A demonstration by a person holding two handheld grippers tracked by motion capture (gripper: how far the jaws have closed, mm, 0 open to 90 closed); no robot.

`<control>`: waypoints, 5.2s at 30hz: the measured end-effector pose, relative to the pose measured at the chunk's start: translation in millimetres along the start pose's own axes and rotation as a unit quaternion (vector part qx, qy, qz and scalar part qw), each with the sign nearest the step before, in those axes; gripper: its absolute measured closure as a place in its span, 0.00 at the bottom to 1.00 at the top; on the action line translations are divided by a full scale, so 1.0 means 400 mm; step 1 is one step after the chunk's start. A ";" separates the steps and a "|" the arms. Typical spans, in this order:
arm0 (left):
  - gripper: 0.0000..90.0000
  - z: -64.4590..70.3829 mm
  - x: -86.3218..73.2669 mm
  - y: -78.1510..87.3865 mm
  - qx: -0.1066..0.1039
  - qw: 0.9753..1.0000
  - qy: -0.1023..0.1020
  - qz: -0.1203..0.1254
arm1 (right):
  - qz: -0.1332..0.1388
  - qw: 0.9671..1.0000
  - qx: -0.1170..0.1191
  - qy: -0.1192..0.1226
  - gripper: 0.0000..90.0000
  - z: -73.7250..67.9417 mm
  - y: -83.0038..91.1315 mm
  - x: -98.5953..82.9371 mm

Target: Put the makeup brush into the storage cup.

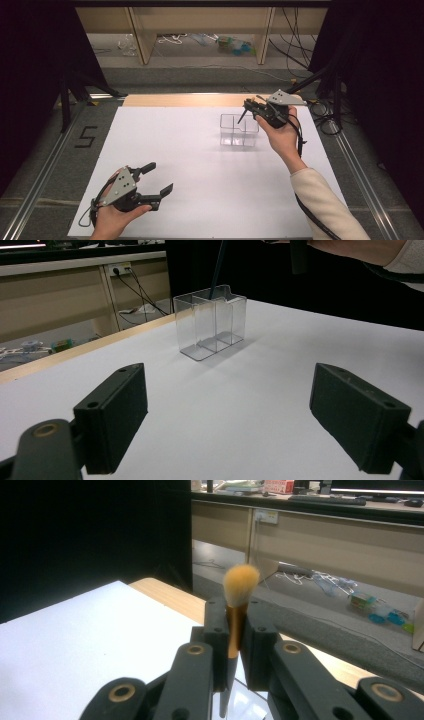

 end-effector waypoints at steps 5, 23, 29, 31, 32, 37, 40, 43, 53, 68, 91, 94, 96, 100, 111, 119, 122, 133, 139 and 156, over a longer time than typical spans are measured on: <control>0.17 0.000 0.000 0.000 0.000 1.000 0.000 0.000 | -0.003 1.000 0.001 0.001 0.93 0.000 -0.001 -0.002; 0.17 0.000 0.001 0.000 0.000 1.000 -0.001 0.001 | -0.014 1.000 0.000 0.007 0.93 -0.003 -0.014 -0.016; 0.17 0.000 0.001 0.001 0.000 1.000 -0.003 0.000 | -0.015 1.000 -0.001 0.008 0.93 -0.003 -0.018 -0.018; 0.17 0.000 0.001 0.000 0.000 1.000 -0.001 0.000 | -0.012 1.000 0.000 0.008 0.93 -0.004 -0.020 -0.018; 0.17 0.000 0.001 0.000 0.000 1.000 -0.001 0.000 | -0.013 1.000 0.001 0.009 0.93 -0.004 -0.020 -0.018; 0.17 0.000 0.000 0.000 0.000 1.000 -0.001 0.000 | -0.020 1.000 0.000 0.010 0.93 -0.004 -0.021 -0.023; 0.17 0.001 0.000 0.000 -0.001 1.000 0.000 0.000 | -0.023 1.000 0.000 0.009 0.93 -0.004 -0.023 -0.027; 0.17 0.001 0.000 0.000 -0.002 1.000 0.000 0.000 | -0.023 1.000 0.002 0.008 0.93 -0.006 -0.027 -0.031; 0.17 0.002 -0.001 -0.001 -0.002 1.000 0.001 0.000 | -0.029 1.000 0.001 0.009 0.93 -0.007 -0.031 -0.041; 0.17 0.002 -0.001 -0.001 -0.002 1.000 0.001 -0.001 | -0.036 0.999 0.002 0.010 0.93 -0.008 -0.040 -0.049; 0.17 0.001 -0.003 0.001 0.001 1.000 -0.002 -0.007 | -0.040 0.999 -0.002 0.015 0.93 -0.006 -0.048 -0.062; 0.17 0.001 -0.002 0.001 0.000 1.000 -0.002 -0.005 | -0.042 0.999 -0.006 0.015 0.93 -0.005 -0.049 -0.065; 0.17 0.001 -0.002 0.000 0.000 1.000 -0.002 -0.005 | -0.045 0.999 -0.003 0.016 0.93 -0.006 -0.049 -0.067; 0.17 0.002 -0.001 0.000 -0.001 1.000 -0.002 -0.002 | -0.047 0.999 -0.003 0.015 0.93 -0.007 -0.050 -0.070; 0.17 0.002 -0.001 -0.001 -0.001 1.000 -0.001 -0.001 | -0.054 0.998 -0.003 0.014 0.93 -0.006 -0.056 -0.083; 0.17 0.002 -0.001 -0.001 -0.001 1.000 -0.001 -0.001 | -0.058 0.998 -0.001 0.015 0.93 -0.008 -0.061 -0.090; 0.17 0.002 -0.001 -0.001 -0.001 1.000 -0.002 -0.001 | -0.059 0.998 -0.002 0.015 0.93 -0.009 -0.065 -0.092; 0.17 0.003 -0.001 -0.001 -0.001 1.000 -0.001 -0.001 | -0.065 0.998 0.004 0.018 0.93 -0.016 -0.074 -0.106; 0.17 0.003 -0.002 -0.002 -0.002 1.000 -0.001 -0.002 | -0.068 0.998 -0.001 0.017 0.93 -0.015 -0.078 -0.114; 0.17 0.003 -0.003 -0.003 -0.003 1.000 -0.002 -0.002 | -0.076 0.997 0.002 0.017 0.93 -0.015 -0.082 -0.126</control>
Point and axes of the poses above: each handheld gripper's, and its own axes: y roughly backward along the jaws, x roughly out of its top, z roughly to its right, the point moved 9 cm from there along -y, roughly forward along the jaws, and after that the axes turned 7 degrees about y, right-handed, at the moved point
